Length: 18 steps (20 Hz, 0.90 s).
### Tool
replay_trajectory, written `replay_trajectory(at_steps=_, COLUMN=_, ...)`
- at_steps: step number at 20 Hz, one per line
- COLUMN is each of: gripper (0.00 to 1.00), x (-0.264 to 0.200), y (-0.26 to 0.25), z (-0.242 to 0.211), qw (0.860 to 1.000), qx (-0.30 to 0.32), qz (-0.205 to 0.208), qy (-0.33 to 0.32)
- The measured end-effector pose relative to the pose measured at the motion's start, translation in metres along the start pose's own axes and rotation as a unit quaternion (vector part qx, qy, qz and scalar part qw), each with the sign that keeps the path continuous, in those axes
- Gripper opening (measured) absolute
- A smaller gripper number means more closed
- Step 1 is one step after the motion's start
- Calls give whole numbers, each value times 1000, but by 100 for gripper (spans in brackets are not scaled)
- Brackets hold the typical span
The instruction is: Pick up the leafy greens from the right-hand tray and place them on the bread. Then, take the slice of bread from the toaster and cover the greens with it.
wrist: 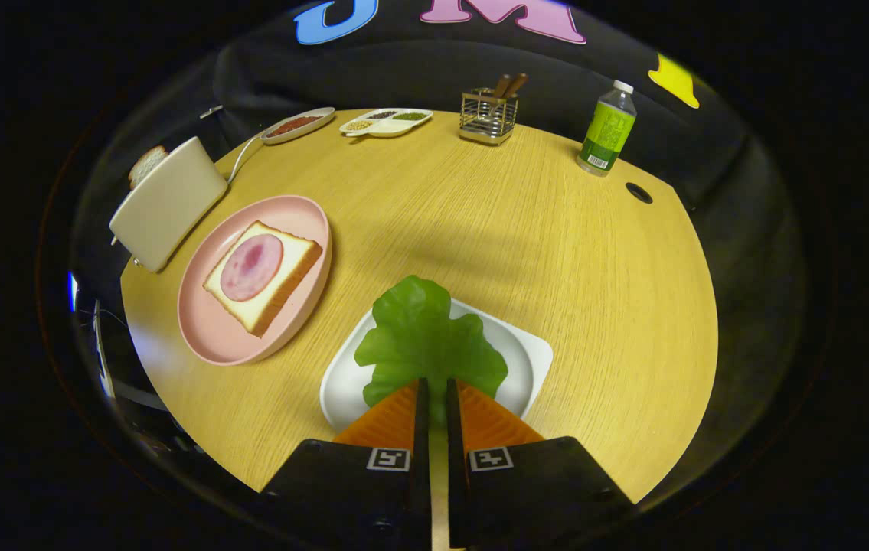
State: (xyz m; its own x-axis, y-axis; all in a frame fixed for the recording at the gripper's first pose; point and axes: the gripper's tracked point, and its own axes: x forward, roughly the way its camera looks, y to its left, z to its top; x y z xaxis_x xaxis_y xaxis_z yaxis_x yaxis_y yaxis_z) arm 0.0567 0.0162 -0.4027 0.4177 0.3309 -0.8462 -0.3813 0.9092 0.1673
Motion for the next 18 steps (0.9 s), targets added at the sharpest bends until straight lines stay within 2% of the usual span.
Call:
replay_trajectory(at_steps=4, gripper=14, x=-36, y=22, z=36, qw=999, qx=3, qz=7, qy=-42)
replay_trajectory(at_steps=9, gripper=13, x=-62, y=86, z=81, qw=996, qx=-3, qz=44, qy=-76)
replay_trajectory(at_steps=14, gripper=13, x=-52, y=150, z=104, qw=995, qx=-24, qz=71, qy=-71)
replay_trajectory(at_steps=18, gripper=13, x=-35, y=181, z=111, qw=994, qx=-34, qz=85, qy=-61)
